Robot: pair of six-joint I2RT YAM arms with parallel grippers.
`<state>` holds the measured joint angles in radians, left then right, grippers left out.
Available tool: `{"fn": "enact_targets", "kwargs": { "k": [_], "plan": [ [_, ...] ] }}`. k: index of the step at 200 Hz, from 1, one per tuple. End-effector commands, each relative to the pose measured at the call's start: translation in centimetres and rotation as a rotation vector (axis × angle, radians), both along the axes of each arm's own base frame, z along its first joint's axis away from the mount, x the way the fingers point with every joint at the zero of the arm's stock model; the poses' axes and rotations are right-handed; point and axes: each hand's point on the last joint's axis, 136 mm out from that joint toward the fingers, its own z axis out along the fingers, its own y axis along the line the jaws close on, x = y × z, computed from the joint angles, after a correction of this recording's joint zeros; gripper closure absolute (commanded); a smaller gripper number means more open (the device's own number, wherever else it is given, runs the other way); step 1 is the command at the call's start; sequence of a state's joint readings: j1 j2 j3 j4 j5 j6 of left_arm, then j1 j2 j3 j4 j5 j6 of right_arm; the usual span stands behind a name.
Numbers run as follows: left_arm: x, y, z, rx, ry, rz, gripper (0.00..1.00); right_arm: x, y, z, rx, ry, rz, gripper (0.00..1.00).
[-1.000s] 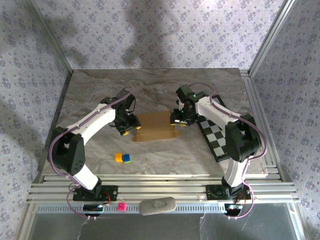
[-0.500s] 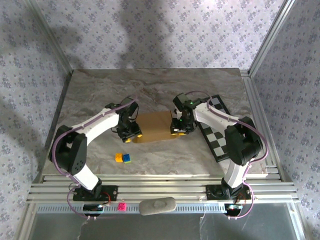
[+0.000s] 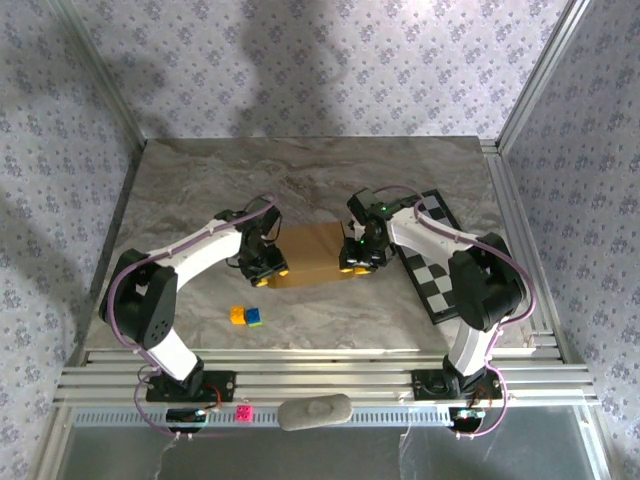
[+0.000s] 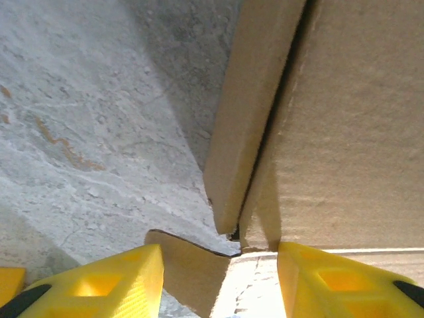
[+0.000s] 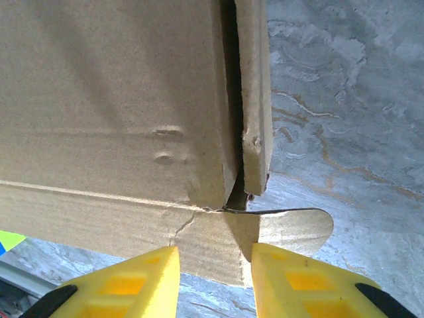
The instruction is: Fold the paper box
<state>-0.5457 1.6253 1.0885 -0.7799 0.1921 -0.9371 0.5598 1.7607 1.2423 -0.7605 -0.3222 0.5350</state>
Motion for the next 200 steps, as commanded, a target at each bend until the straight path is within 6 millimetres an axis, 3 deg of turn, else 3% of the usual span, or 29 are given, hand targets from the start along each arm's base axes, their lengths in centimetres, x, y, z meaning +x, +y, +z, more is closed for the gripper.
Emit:
{"fn": "enact_targets", "kwargs": {
  "k": [1,151,200],
  "plan": [
    [-0.7,-0.6,-0.4,-0.022,0.026,0.013,0.52,-0.6,-0.1,0.3,0.032,0.040,-0.031,0.65],
    [-0.8,-1.2,-1.4,-0.057,0.044,0.053,0.57,0.0,0.3,0.5,0.106,0.091,-0.073,0.67],
    [-0.8,-1.4,-1.5,-0.063,0.051,0.054,0.57,-0.2,-0.1,-0.2,0.086,0.096,-0.058,0.63]
  ]
}}
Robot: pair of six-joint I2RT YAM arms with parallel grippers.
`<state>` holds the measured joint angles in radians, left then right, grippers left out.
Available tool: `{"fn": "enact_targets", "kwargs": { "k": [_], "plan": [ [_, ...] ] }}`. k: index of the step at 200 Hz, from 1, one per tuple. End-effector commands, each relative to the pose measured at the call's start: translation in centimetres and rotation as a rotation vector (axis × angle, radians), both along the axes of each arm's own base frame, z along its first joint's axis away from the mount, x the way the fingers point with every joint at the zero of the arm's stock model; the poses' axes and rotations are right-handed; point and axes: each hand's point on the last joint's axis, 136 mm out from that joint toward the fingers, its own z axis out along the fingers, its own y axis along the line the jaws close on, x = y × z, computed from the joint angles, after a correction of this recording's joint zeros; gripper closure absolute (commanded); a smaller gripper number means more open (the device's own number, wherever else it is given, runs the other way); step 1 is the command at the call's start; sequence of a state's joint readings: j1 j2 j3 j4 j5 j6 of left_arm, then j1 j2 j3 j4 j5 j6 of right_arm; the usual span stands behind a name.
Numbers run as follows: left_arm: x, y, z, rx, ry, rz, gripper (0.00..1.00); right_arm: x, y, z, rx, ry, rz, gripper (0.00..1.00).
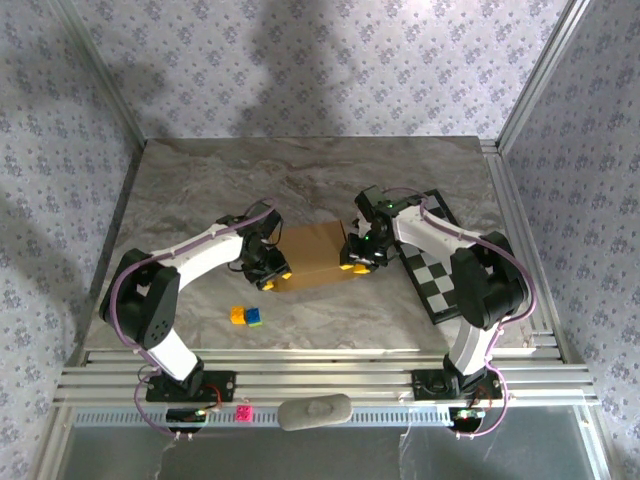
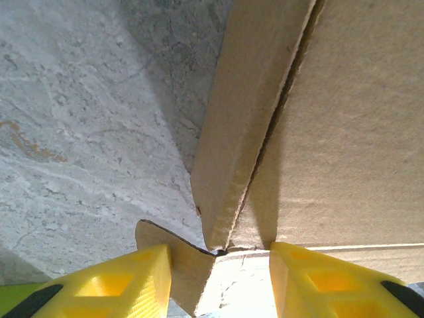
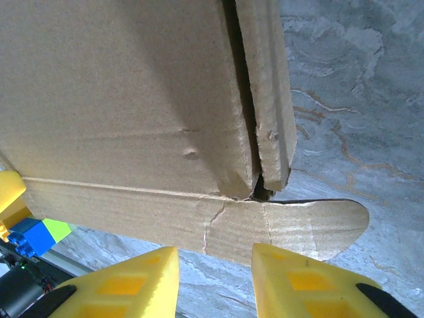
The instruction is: Fold the paper box
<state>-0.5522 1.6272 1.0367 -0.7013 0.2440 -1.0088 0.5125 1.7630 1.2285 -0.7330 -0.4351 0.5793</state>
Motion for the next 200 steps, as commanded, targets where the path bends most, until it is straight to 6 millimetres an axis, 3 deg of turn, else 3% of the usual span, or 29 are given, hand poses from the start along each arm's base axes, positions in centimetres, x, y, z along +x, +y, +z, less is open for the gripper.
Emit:
{"fn": "enact_targets", "kwargs": {
  "k": [1,62,111,150,200],
  "plan": [
    [-0.4,-0.3,-0.5,-0.004,0.025,0.001,0.57,-0.5,-0.3,-0.6,-0.013,0.031,0.008,0.63],
    [-0.2,-0.4,-0.3,-0.005,0.020,-0.003,0.56,0.2,-1.9,0.3,-0.105,-0.078,0.082,0.53],
    [0.1,-1.2,-0.6,-0.042,0.024,0.003,0.47,0.6,-0.7,-1.1,-0.072,-0.064,0.090,0.51],
    [0.6,-1.9,-0.7,-0.079,0.013,0.028,0.47,0.7,0.1,-1.0,-0.035,-0.051,0.058,0.52],
    [1.0,-2.3,-0.7,-0.095,0.008,0.044,0.50,0.6,-0.3,-1.1,-0.040,-0.048,0.054,0.54]
  ]
}}
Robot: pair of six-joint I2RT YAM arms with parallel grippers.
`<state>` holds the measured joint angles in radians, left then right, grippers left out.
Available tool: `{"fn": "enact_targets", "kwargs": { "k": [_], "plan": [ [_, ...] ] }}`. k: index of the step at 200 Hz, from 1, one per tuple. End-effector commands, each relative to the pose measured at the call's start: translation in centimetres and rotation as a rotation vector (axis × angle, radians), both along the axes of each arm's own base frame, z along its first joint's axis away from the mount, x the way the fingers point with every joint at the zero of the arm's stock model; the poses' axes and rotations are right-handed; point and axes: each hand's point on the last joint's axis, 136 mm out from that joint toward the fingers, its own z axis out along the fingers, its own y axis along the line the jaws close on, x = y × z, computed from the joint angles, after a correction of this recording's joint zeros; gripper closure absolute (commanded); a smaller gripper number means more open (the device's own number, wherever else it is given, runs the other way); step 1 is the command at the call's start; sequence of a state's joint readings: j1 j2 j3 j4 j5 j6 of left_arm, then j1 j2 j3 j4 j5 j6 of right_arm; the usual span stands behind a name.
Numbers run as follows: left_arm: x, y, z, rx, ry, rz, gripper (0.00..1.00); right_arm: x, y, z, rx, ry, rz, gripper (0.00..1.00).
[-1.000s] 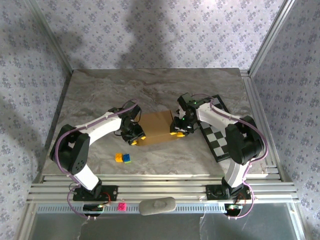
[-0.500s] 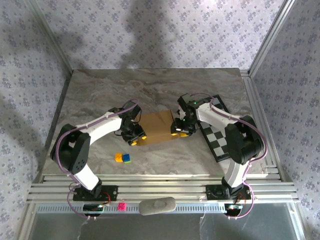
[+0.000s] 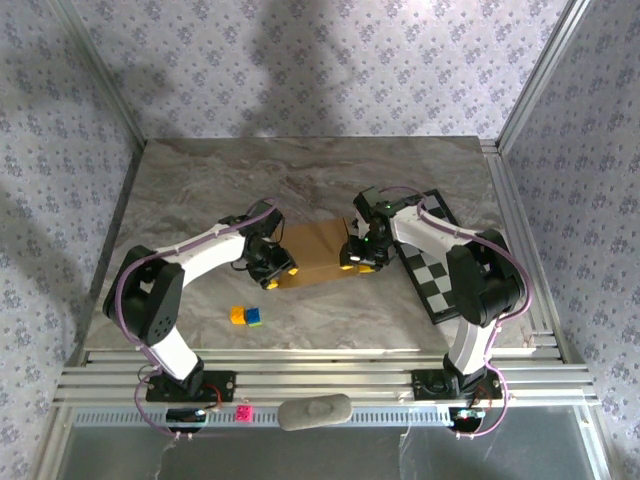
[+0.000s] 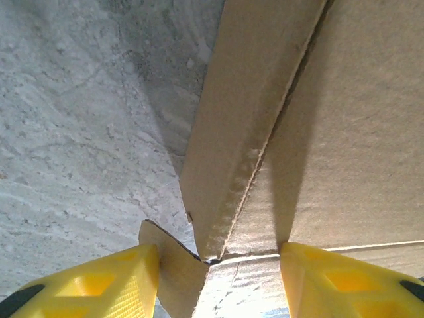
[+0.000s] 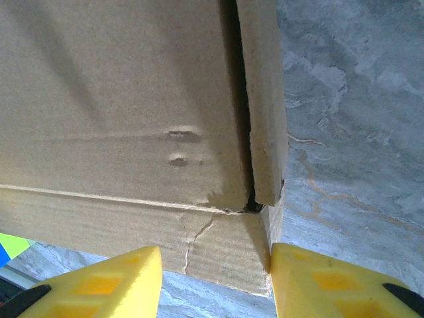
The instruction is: Fold the paper box
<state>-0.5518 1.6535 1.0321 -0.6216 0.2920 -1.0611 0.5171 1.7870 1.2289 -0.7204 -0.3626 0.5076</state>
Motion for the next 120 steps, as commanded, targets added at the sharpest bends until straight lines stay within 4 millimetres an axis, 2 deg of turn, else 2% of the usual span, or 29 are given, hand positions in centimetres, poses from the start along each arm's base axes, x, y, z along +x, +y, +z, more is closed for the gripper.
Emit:
{"fn": "enact_targets", "kwargs": {
  "k": [1,50,120],
  "plan": [
    [0.17,-0.85,-0.42,-0.027,0.007,0.004,0.50,-0.05,0.38,0.11,0.024,0.008,0.001,0.54],
    [0.02,-0.53,-0.85,-0.015,0.007,0.004,0.55,-0.10,-0.23,-0.33,-0.014,-0.013,0.030,0.57],
    [-0.27,-0.10,-1.37,0.002,0.010,0.004,0.57,0.13,-0.48,-0.52,-0.035,-0.059,0.064,0.61]
  ]
}}
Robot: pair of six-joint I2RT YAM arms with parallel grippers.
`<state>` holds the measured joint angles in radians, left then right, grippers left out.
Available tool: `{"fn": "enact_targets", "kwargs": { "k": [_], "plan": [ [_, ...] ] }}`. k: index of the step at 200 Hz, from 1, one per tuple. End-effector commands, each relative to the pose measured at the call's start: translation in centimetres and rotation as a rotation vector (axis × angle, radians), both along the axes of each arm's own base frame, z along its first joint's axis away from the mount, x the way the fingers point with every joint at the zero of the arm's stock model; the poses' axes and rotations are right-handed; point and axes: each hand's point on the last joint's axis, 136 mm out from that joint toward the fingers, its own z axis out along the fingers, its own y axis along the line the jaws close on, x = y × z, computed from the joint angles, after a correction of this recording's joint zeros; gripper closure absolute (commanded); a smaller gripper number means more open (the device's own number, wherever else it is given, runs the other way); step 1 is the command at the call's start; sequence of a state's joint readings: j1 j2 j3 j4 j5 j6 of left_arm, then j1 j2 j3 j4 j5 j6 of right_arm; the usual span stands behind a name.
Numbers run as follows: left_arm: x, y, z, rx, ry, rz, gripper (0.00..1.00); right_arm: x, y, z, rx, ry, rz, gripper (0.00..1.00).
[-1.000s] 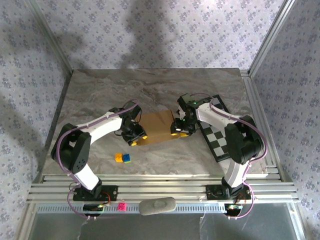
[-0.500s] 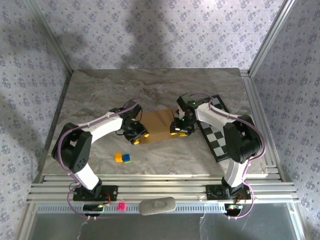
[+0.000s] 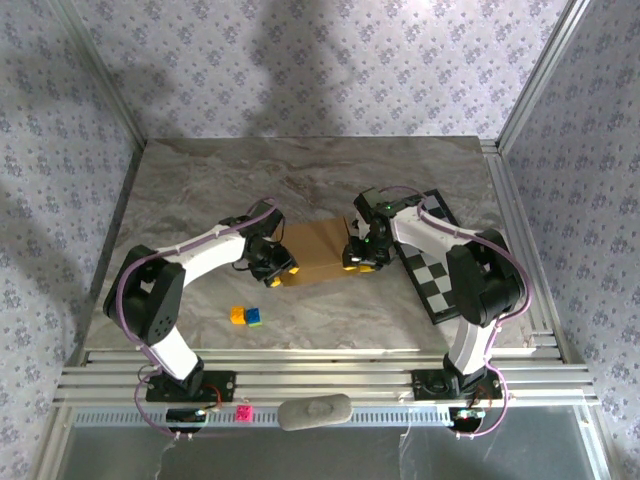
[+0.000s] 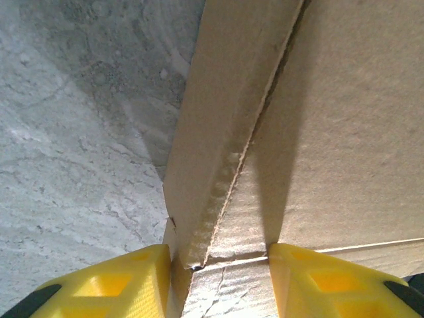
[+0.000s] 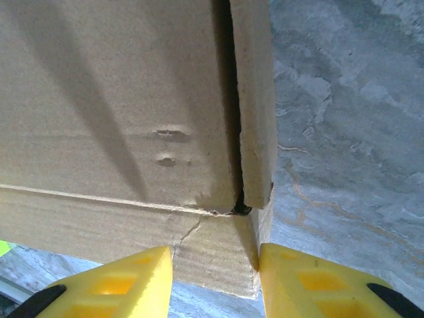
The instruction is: Fold the paper box
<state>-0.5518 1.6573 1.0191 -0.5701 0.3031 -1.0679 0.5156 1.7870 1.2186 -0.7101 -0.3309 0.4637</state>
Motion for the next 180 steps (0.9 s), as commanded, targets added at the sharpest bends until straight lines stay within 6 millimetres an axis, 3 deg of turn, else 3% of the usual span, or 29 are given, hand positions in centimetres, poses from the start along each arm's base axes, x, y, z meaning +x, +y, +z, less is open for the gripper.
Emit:
{"fn": "enact_targets", "kwargs": {
  "k": [1,26,31,61,122,180],
  "plan": [
    [-0.8,0.5,-1.3,0.031,0.033,0.001,0.57,-0.1,0.0,-0.1,-0.008,-0.027,0.032,0.61],
    [-0.9,0.7,-1.4,0.042,0.035,-0.004,0.57,0.2,0.1,0.2,-0.015,-0.063,0.047,0.64],
    [-0.9,0.7,-1.4,0.044,0.035,-0.005,0.57,-0.6,-0.5,-0.8,-0.034,-0.044,0.051,0.64],
    [-1.1,1.0,-1.7,0.061,0.035,-0.016,0.58,-0.7,-0.8,-1.4,-0.048,-0.074,0.075,0.70],
    [-1.1,1.7,-2.4,0.093,0.046,-0.023,0.58,0.2,-1.2,-1.4,-0.058,-0.171,0.112,0.73],
    [0.6,2.9,-0.1,0.117,-0.021,-0.015,0.48,1.6,-0.9,-0.5,-0.048,-0.211,0.119,0.73]
  ]
}}
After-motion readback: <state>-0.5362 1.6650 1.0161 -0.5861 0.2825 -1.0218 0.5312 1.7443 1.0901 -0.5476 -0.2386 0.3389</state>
